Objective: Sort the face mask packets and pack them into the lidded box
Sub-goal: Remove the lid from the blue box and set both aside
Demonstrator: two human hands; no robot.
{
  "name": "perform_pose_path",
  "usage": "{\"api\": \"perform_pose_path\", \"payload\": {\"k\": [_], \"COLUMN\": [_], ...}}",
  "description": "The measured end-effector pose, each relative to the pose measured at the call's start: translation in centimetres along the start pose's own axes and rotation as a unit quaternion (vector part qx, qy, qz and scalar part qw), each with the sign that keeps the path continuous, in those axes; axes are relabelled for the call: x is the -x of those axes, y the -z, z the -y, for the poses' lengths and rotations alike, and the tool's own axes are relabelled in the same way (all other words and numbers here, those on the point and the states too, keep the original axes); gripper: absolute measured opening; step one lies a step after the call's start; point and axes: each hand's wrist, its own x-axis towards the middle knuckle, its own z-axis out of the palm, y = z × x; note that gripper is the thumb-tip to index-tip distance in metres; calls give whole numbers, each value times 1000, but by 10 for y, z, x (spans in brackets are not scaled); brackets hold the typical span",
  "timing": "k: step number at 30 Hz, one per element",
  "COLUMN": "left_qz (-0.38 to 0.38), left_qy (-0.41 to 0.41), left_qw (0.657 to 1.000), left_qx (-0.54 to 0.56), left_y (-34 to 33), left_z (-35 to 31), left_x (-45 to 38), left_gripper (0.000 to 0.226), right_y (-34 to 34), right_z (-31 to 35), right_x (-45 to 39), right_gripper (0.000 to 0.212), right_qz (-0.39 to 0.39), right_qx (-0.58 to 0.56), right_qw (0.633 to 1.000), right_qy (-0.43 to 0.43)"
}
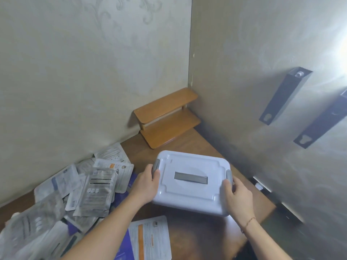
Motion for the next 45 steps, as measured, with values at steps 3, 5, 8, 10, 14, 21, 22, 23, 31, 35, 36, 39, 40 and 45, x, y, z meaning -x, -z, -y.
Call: {"api": "perform_pose_path", "payload": {"k": [3,5,8,10,14,21,22,23,31,35,36,39,40,45], "left_qz": [9,10,16,27,37,41,44,44,42,-134,-144,-122,-119,-121], "left_qy": [-6,-9,-10,-15,-29,36,43,48,108,1,-38,-84,-75,-8], "left_qw": [1000,999,998,998,998,994,992,990,959,974,977,985,986,978], "left_qx": [-28,-47,-54,-51,-33,98,111,127,259,183,150,86,91,167], "left_y": [2,2,1,0,-4,-11,-11,-11,-21,-20,-18,-14,-12,-7], "left_z": [-3,-4,-4,-2,3,26,27,28,37,50,50,43,40,27], "left_x": [0,-1,7,17,31,41,43,46,70,80,83,90,92,96], "left_gripper": [34,37,34,31,29,35,36,37,27,28,34,45,42,21], "right_y": [-3,-5,-5,-2,4,8,8,9,23,34,37,37,33,36], "right_z": [0,-1,-7,-14,-23,-25,-26,-30,-66,-53,-50,-56,-62,-46], "right_x": [0,0,5,10,21,24,24,25,36,51,54,55,53,46], "right_gripper": [32,33,31,29,26,31,34,38,24,14,18,48,50,43], "right_qz": [-6,-9,-2,7,18,38,35,27,49,-110,-112,-47,-45,-84], "right_qx": [15,26,48,61,78,101,96,85,-39,-7,3,108,149,172], "right_qw": [1000,1000,999,998,997,994,995,996,991,994,993,988,981,966], "right_qy": [-5,-6,-2,1,12,23,18,14,-122,-3,43,104,114,175]}}
